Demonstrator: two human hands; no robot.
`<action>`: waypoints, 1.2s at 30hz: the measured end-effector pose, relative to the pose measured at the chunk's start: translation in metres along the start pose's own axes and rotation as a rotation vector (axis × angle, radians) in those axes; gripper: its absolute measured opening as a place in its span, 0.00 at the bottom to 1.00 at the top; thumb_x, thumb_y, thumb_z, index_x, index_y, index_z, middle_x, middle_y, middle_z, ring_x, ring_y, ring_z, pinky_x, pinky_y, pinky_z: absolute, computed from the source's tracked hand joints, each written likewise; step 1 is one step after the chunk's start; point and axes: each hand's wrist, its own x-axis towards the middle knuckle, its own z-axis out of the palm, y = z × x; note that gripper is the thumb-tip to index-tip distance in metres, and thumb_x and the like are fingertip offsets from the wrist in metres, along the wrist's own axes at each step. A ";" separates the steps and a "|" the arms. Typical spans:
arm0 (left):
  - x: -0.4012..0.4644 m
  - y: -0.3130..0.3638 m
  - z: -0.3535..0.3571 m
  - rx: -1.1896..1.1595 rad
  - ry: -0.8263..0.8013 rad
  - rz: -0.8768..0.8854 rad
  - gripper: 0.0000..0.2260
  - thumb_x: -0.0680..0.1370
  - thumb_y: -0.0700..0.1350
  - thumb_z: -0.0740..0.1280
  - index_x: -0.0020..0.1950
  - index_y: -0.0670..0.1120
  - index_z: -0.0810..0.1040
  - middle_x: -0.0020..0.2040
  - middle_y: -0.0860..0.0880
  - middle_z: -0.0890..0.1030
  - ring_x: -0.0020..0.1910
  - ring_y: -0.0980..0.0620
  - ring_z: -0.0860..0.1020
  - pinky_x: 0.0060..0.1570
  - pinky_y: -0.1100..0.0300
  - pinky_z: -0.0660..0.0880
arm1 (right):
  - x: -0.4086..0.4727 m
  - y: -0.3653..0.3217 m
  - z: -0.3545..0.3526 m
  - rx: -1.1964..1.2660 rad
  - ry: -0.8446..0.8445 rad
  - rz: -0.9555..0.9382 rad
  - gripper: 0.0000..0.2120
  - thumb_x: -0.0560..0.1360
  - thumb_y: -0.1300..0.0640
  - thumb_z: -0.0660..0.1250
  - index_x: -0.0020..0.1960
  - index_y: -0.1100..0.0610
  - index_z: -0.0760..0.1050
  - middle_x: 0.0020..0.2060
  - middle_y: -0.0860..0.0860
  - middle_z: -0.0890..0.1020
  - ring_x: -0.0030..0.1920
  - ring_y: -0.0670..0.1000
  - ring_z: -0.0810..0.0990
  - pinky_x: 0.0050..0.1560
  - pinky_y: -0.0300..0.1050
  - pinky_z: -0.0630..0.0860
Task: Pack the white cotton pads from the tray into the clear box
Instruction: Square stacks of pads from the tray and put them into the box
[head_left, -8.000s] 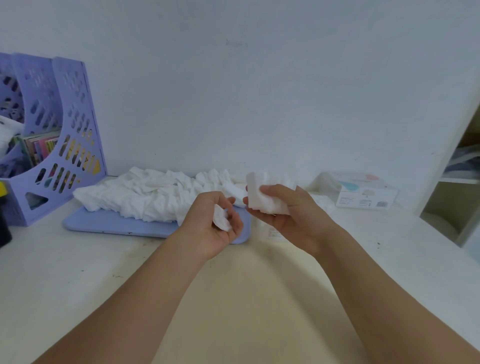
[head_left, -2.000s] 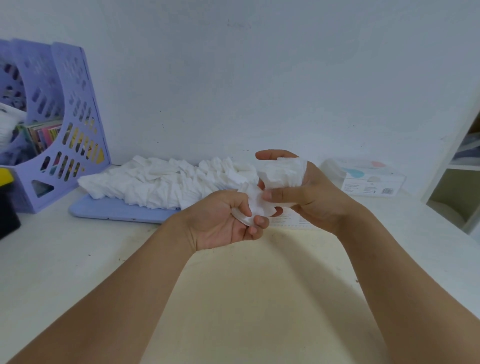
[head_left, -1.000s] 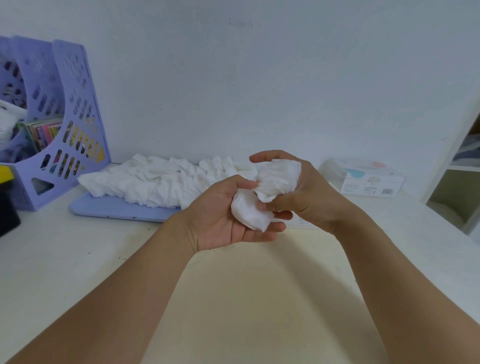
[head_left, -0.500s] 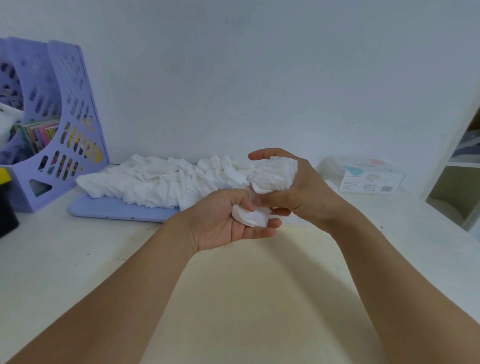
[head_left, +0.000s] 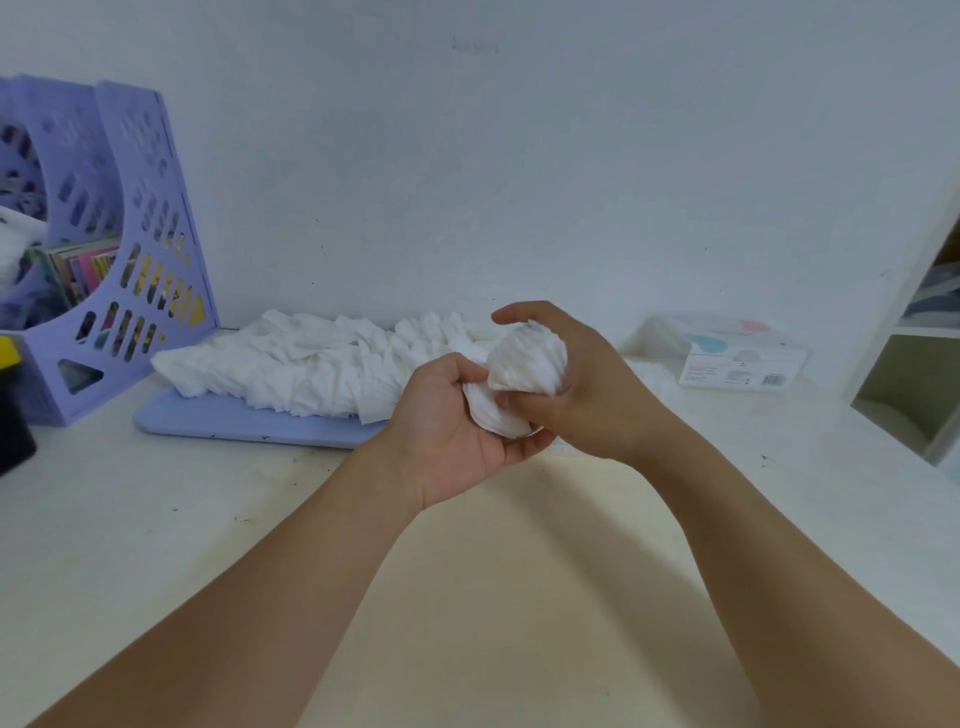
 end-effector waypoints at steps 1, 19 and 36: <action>0.000 0.000 0.000 0.022 -0.004 -0.004 0.21 0.75 0.42 0.55 0.65 0.39 0.76 0.62 0.38 0.82 0.57 0.41 0.81 0.61 0.44 0.74 | 0.000 -0.001 0.001 -0.004 -0.006 0.000 0.30 0.71 0.64 0.75 0.69 0.47 0.71 0.52 0.41 0.79 0.51 0.42 0.80 0.51 0.40 0.77; -0.003 -0.001 0.007 0.265 -0.014 0.057 0.26 0.79 0.57 0.64 0.69 0.41 0.75 0.65 0.42 0.81 0.65 0.45 0.79 0.72 0.46 0.69 | -0.003 -0.006 -0.002 0.284 -0.117 0.067 0.36 0.64 0.69 0.82 0.68 0.54 0.74 0.51 0.58 0.85 0.50 0.55 0.87 0.50 0.54 0.85; -0.006 0.004 0.005 0.027 0.033 -0.010 0.24 0.84 0.54 0.59 0.70 0.36 0.72 0.64 0.36 0.80 0.63 0.41 0.81 0.65 0.47 0.75 | -0.002 -0.003 -0.006 0.250 0.024 0.071 0.34 0.67 0.70 0.78 0.68 0.49 0.74 0.51 0.60 0.81 0.49 0.59 0.84 0.51 0.58 0.84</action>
